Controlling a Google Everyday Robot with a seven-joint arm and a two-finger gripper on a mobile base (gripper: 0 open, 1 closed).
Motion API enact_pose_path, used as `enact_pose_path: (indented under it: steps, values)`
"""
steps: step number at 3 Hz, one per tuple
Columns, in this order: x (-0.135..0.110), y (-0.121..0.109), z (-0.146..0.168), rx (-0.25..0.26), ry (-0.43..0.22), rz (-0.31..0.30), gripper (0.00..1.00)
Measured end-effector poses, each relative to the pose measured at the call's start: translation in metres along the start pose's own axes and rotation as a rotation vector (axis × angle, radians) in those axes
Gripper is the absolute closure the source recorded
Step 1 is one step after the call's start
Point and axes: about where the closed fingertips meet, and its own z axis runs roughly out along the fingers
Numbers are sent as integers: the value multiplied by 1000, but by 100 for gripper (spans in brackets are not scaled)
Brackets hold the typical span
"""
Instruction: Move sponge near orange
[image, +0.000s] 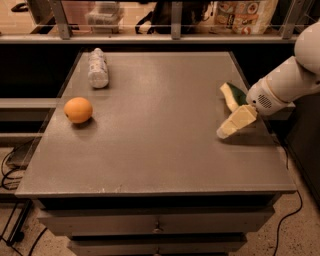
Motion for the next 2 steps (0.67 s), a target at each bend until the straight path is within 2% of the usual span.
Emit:
enact_pose_path:
  steps: [2]
  values:
    - [-5,-5,-3,9,-6,13,65]
